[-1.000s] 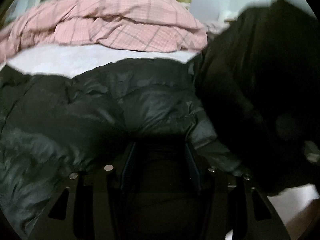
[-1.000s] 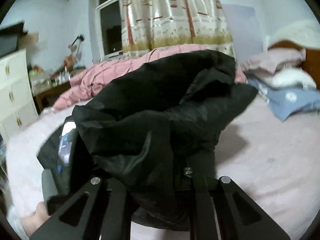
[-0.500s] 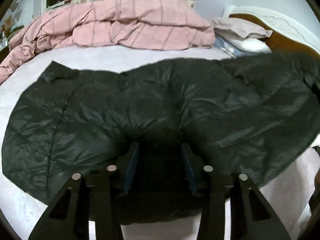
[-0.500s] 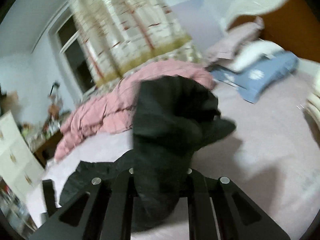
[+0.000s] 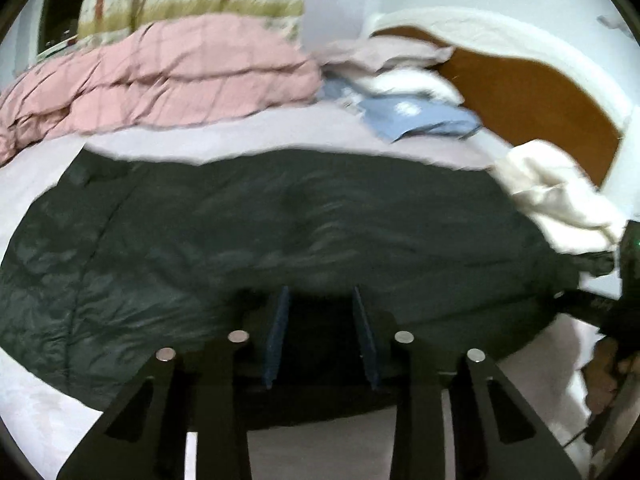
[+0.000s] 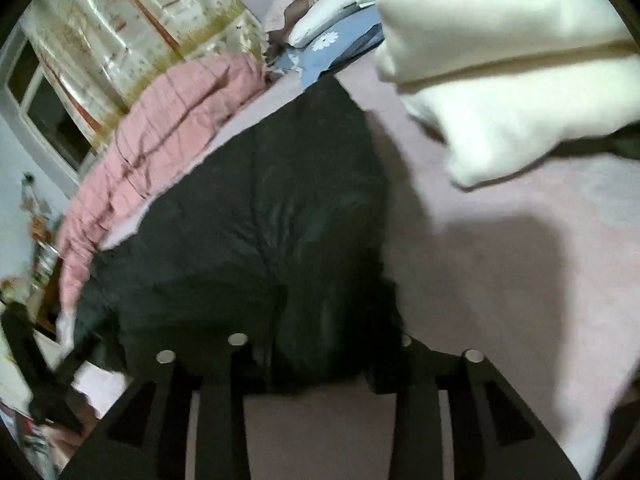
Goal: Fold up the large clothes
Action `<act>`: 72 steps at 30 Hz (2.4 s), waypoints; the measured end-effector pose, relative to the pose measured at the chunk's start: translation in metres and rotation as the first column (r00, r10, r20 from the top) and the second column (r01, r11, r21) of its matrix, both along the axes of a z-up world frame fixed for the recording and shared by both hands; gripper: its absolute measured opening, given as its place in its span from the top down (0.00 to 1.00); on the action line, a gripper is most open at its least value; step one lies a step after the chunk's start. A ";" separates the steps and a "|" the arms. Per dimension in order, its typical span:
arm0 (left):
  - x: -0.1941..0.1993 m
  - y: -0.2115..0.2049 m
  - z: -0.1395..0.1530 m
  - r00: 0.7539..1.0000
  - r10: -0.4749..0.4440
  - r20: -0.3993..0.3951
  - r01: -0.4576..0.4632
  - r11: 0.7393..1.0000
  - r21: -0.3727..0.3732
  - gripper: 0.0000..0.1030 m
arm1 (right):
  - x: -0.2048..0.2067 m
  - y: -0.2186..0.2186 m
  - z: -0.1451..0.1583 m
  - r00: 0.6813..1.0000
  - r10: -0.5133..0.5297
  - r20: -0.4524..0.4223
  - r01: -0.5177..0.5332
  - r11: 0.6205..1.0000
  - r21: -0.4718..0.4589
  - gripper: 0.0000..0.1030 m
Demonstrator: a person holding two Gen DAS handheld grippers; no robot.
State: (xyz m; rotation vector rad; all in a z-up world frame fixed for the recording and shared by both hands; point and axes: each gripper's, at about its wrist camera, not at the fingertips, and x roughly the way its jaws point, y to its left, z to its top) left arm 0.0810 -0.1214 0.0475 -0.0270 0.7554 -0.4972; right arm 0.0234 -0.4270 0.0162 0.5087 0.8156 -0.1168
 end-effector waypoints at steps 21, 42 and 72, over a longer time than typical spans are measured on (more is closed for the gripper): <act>0.010 0.006 -0.050 0.995 0.025 -0.097 -0.032 0.997 -0.076 0.85 | 0.194 0.161 -0.007 0.814 0.515 -0.268 -0.446 0.851 0.278 0.91; 0.008 0.012 -0.055 0.994 0.031 -0.104 -0.043 0.992 -0.116 0.85 | 0.294 0.132 0.011 0.935 0.345 -0.085 -0.325 0.927 0.185 1.00; 0.010 0.014 -0.057 0.995 0.024 -0.100 -0.036 0.992 -0.123 0.85 | 0.013 -0.013 -0.041 0.909 -0.391 0.146 0.293 0.846 0.447 0.83</act>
